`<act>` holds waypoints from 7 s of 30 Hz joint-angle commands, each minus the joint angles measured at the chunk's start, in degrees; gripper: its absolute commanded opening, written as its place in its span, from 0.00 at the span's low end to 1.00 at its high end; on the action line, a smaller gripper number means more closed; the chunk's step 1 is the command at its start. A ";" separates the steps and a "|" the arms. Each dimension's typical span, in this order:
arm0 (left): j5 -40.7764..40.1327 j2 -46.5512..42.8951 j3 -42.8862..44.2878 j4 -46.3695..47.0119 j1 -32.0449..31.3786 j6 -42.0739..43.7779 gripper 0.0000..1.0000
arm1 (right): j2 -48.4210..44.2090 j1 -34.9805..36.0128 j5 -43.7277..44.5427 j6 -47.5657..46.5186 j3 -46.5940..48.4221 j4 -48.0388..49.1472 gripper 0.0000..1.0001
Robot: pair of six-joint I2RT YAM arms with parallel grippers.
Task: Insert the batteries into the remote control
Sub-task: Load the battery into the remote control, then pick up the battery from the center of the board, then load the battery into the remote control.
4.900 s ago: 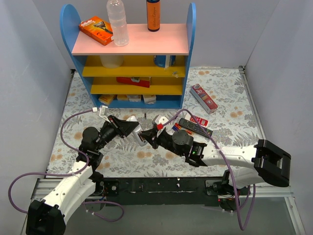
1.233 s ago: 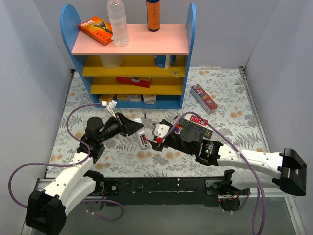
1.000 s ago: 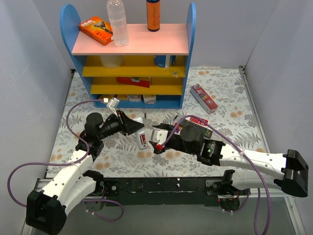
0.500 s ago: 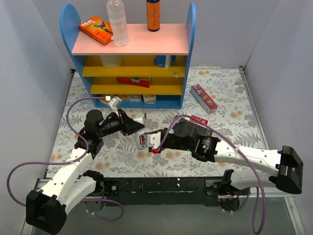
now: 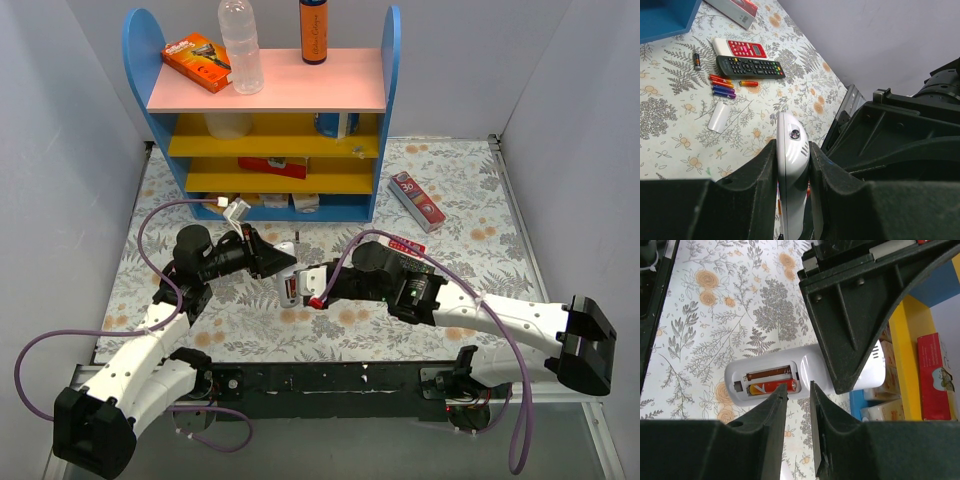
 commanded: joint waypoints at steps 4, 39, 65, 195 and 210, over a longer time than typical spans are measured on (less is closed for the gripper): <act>1.39 -0.30 -0.04 2.11 -0.20 -0.19 0.00 | 1.56 -0.29 -2.68 0.08 4.11 -0.31 0.31; 6.84 -3.20 -2.94 19.68 -0.20 -14.85 0.00 | 4.02 -4.60 -3.99 4.55 -2.74 2.32 0.02; 5.97 -5.75 -4.97 22.36 -0.20 -17.70 0.00 | 3.24 -13.13 -19.37 14.57 -11.71 15.42 0.20; -35.43 4.97 -33.44 48.25 -1.70 -44.13 0.00 | 35.57 -2.23 12.70 40.42 52.71 -63.76 0.01; -34.73 8.31 -33.79 53.26 -3.45 -45.19 0.00 | 40.84 -1.61 14.90 40.24 59.57 -70.63 0.02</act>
